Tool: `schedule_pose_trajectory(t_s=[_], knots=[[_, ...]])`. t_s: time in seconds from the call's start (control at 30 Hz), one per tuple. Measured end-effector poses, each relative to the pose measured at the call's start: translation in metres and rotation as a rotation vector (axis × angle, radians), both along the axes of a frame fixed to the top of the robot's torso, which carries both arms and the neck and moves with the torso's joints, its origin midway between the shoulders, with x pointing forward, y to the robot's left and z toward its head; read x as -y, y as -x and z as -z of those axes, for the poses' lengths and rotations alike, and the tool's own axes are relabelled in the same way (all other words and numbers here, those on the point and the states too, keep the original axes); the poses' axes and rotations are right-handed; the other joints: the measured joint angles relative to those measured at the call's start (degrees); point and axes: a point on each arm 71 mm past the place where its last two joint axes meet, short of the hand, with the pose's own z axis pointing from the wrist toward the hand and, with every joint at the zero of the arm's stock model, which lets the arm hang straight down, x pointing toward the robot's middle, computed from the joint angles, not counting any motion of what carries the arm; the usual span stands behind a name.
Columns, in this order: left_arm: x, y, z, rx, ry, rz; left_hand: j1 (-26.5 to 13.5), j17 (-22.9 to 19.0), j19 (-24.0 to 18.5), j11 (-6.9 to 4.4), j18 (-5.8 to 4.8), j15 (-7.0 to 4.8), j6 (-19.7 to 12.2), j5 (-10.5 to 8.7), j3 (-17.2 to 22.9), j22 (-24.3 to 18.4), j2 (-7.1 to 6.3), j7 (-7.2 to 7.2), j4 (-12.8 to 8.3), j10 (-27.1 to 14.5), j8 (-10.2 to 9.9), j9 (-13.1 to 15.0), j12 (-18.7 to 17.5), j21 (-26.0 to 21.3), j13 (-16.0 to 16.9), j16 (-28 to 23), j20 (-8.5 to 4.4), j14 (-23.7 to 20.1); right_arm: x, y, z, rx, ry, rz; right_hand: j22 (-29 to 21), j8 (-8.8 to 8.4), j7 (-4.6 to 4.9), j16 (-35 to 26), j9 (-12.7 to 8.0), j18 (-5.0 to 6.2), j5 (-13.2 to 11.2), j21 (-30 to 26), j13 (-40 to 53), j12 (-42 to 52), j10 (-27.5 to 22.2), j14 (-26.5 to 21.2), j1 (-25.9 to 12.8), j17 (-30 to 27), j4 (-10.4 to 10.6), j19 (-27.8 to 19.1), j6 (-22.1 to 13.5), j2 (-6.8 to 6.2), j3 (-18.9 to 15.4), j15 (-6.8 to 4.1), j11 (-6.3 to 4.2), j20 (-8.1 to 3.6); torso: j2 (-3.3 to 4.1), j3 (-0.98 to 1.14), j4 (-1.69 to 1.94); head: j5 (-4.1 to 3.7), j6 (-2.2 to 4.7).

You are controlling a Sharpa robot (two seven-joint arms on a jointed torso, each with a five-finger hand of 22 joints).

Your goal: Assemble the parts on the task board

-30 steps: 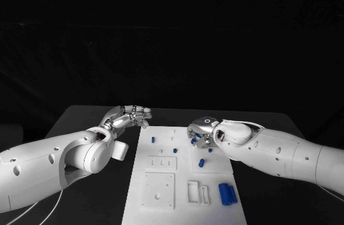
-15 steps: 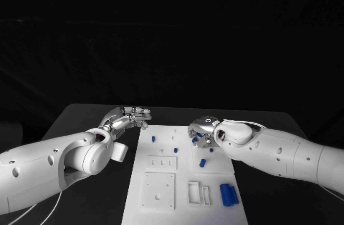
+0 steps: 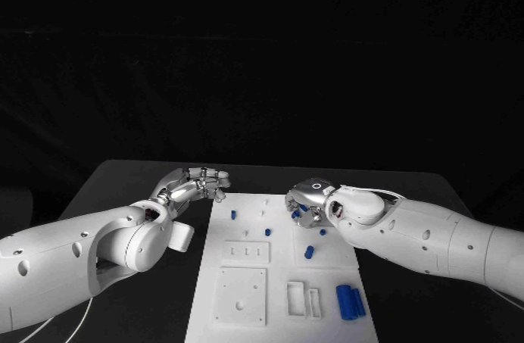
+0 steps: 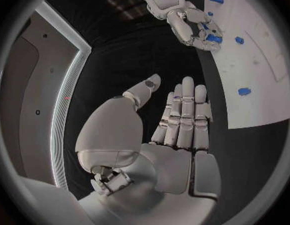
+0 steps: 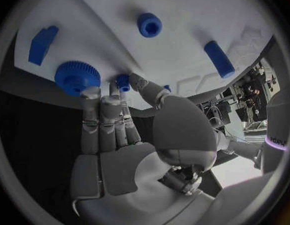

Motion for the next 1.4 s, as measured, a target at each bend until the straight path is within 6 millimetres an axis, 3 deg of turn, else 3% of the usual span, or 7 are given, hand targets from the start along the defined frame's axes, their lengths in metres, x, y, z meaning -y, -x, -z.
schedule_pose_trajectory(t_s=[0.07, 0.23, 0.67, 0.73, 0.8, 1.4], knots=[[0.000, 0.000, 0.000, 0.000, 0.000, 0.000, 0.0, 0.0, 0.0, 0.00, 0.00, 0.00, 0.0, 0.00, 0.0, 0.0, -0.04, 0.00, 0.0, 0.0, 0.0, 0.0, 0.0, 0.0, 0.0, 0.0, 0.00, 0.0, 0.000, 0.001, 0.000, 0.009, -0.001, -0.001, 0.0, 0.32, -0.44, 0.2, 0.3, -0.56, -0.2, 0.5, 0.6, 0.5, 0.1, 0.0, 0.2, -0.2, 0.2, 0.0, 2.0, 0.15, 1.7, 0.00, -0.09, -0.02, 0.08, 0.00, -0.01, 0.03, 0.08], [0.000, 0.000, 0.000, -0.001, 0.000, 0.001, 0.0, 0.0, 0.0, 0.00, -0.02, 0.00, 0.0, 0.00, 0.0, 0.0, -0.04, 0.00, 0.0, 0.0, 0.0, 0.0, 0.0, 0.0, 0.0, 0.0, 0.00, 0.0, -0.002, 0.002, -0.001, 0.029, -0.005, -0.002, 0.0, 0.72, -0.63, 0.5, 0.9, -0.82, -0.4, 1.5, 0.9, 0.7, 0.2, 0.0, 0.3, -0.5, 0.2, -0.1, 2.2, 0.29, 3.6, 0.00, -0.13, -0.22, 0.26, -0.01, 0.01, 0.04, 0.25], [-0.001, 0.000, 0.000, -0.003, -0.001, 0.000, -0.3, 0.0, 0.0, 0.00, -0.09, 0.00, 0.0, 0.00, 0.0, 0.0, 0.18, 0.00, 0.0, 0.0, 0.0, 0.0, -0.2, 0.0, 0.0, 0.0, 0.00, 0.0, -0.006, 0.010, -0.001, 0.079, -0.017, 0.009, 0.0, 1.25, -1.24, 0.8, 1.7, -0.91, -0.6, 2.4, 1.5, 1.3, 0.2, 0.2, 0.4, -0.9, 0.1, -0.4, 2.8, 0.43, 4.3, -0.22, -0.13, -0.61, 0.59, 0.00, -0.07, 0.25, 0.82], [0.000, 0.000, 0.000, -0.003, -0.001, 0.000, -0.3, 0.0, 0.0, 0.00, -0.11, 0.00, 0.0, 0.00, 0.0, 0.0, 0.18, 0.00, 0.0, 0.0, 0.0, 0.0, -0.2, 0.0, 0.0, 0.0, 0.00, 0.0, -0.008, 0.011, -0.004, 0.092, -0.024, 0.013, 0.0, 1.25, -1.24, 1.0, 1.8, -1.80, -0.6, 2.4, 1.5, 1.3, 0.2, 0.2, 0.4, -0.9, 0.1, -0.3, 2.8, 0.43, 4.3, -0.22, -0.13, -1.05, 0.64, 0.00, -0.10, 0.28, 0.96], [0.000, 0.000, 0.000, -0.003, -0.001, 0.000, -0.3, 0.0, 0.0, 0.00, -0.14, 0.00, 0.0, 0.00, 0.0, 0.0, 0.18, 0.00, 0.0, 0.0, 0.0, 0.0, -0.2, 0.0, 0.0, 0.0, 0.00, 0.0, -0.010, 0.010, -0.007, 0.107, -0.033, 0.016, 0.0, 1.25, -1.33, 1.0, 1.8, -1.80, -0.7, 2.5, 1.5, 1.3, 0.2, 0.2, 0.4, -1.0, 0.2, -0.3, 2.9, 0.43, 4.4, -0.22, -0.13, -1.11, 0.68, 0.01, -0.10, 0.29, 1.12], [0.001, 0.000, 0.000, -0.004, -0.002, 0.001, -0.2, 0.1, 0.0, 0.00, -0.50, 0.00, 0.0, 0.00, 0.0, 0.0, 0.18, 0.00, 0.0, 0.0, 0.0, -0.1, -0.2, 0.0, 0.0, 0.0, 0.00, 0.0, -0.053, 0.009, -0.021, 0.228, -0.095, -0.006, 0.0, 1.24, -1.45, 1.2, 2.2, -2.02, -0.6, 2.9, 1.5, 1.3, 0.2, 0.3, 1.0, -1.3, 0.7, -0.3, 3.0, -0.18, 5.2, -0.31, -0.13, -1.13, 0.92, -0.01, -0.01, 0.42, 2.28]])
